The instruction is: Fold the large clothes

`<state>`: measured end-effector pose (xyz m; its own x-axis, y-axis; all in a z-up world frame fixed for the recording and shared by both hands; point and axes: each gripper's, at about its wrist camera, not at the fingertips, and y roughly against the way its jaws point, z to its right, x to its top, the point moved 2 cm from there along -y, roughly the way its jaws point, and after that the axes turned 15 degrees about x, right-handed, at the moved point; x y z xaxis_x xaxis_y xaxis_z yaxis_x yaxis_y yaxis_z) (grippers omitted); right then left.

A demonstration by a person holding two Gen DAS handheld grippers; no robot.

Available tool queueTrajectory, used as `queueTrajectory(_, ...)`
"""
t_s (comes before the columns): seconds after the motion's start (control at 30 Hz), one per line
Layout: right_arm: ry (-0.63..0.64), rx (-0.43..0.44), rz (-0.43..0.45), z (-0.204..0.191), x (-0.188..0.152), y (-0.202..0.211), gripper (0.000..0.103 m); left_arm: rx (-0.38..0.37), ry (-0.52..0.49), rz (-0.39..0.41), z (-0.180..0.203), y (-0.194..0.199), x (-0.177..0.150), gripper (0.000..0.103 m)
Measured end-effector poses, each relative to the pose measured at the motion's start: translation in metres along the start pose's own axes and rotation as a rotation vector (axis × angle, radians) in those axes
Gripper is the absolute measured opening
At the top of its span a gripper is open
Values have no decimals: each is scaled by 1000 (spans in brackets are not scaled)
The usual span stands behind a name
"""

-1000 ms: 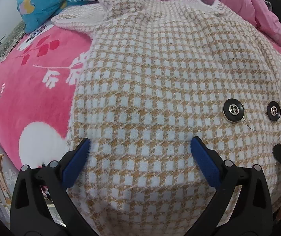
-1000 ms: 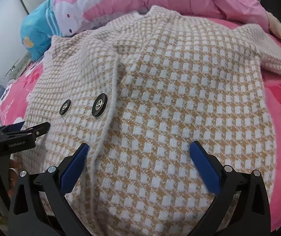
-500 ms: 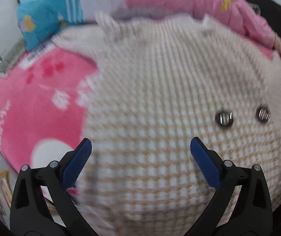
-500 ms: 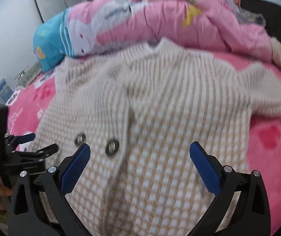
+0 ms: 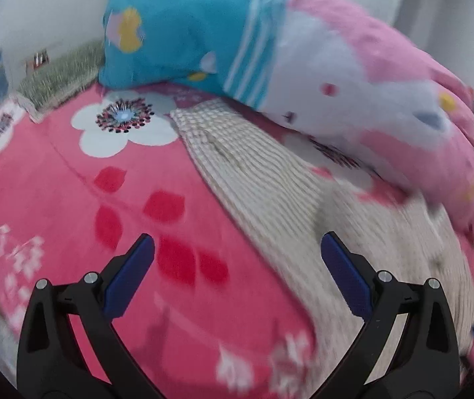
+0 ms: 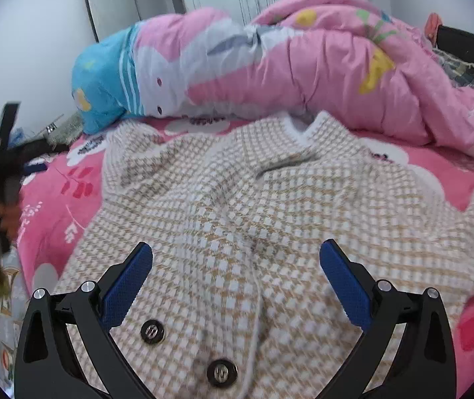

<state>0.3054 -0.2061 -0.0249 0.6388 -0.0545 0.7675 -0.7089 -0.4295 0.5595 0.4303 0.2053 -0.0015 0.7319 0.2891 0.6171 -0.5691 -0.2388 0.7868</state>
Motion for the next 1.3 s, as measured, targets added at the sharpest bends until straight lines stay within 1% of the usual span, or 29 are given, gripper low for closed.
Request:
queueTrajectory(0.07, 2, -8, -15, 1, -1, -9, 98, 5, 34, -24, -2, -30, 20, 97)
queueTrajectory(0.17, 16, -16, -24, 0, 0, -17, 98, -6, 143, -64, -10, -77, 53, 97)
queueTrajectory(0.27, 20, -17, -18, -1, 3, -20, 98, 22, 222, -102, -17, -116, 73, 97)
queueTrajectory(0.3, 18, -17, -17, -1, 4, -21, 98, 30, 264, -116, -20, -130, 78, 94)
queueTrajectory(0.33, 18, -16, -15, 0, 5, -22, 98, 27, 282, -124, -23, -138, 82, 91)
queueTrajectory(0.4, 22, -19, -10, -1, 6, -22, 98, 32, 295, -167, -23, -158, 85, 71)
queueTrajectory(0.43, 23, -19, -8, -1, 6, -22, 98, 37, 297, -182, -23, -165, 87, 66)
queueTrajectory(0.47, 26, -18, -7, -1, 5, -22, 98, 36, 305, -189, -23, -170, 87, 59)
queueTrajectory(0.53, 27, -26, -9, -1, 5, -25, 98, 22, 310, -174, -21, -172, 88, 54)
queueTrajectory(0.57, 23, -30, -13, -1, 4, -27, 98, 13, 297, -168, -19, -173, 88, 46)
queueTrajectory(0.6, 13, -36, -20, 1, 3, -29, 98, 17, 282, -167, -17, -175, 89, 34)
queueTrajectory(0.63, 1, -36, -22, 2, 2, -31, 98, 39, 259, -162, -15, -176, 88, 28)
queueTrajectory(0.67, -6, -33, -22, 3, 1, -31, 98, 63, 241, -149, -14, -174, 88, 14)
queueTrajectory(0.7, -13, -35, -23, 4, 0, -32, 98, 69, 230, -134, -15, -172, 88, 11)
queueTrajectory(0.73, -17, -38, -24, 4, -1, -33, 98, 64, 230, -119, -17, -168, 89, 9)
queueTrajectory(0.83, -36, -31, -27, 5, -2, -33, 98, 60, 231, -70, -22, -144, 94, 6)
queueTrajectory(0.93, -41, -23, -16, 1, -3, -24, 98, 93, 195, 9, -25, -99, 103, 6)
queueTrajectory(1.03, -41, -10, 9, -4, -4, -5, 98, 131, 146, 102, -27, -40, 114, 5)
queueTrajectory(1.1, -44, -3, 23, -5, -7, 6, 98, 124, 126, 160, -25, 2, 120, 5)
queueTrajectory(1.13, -51, 0, 29, -5, -9, 12, 98, 117, 105, 197, -20, 27, 121, 5)
queueTrajectory(1.17, -58, 3, 33, -4, -10, 17, 98, 101, 71, 245, -11, 60, 120, 5)
queueTrajectory(1.2, -66, 8, 37, -3, -13, 23, 98, 88, 53, 269, -5, 76, 118, 5)
queueTrajectory(1.27, -80, 9, 45, -1, -21, 36, 98, 30, -24, 337, 22, 129, 109, 5)
queueTrajectory(1.3, -86, 6, 48, 0, -26, 42, 98, -14, -77, 373, 42, 159, 99, 5)
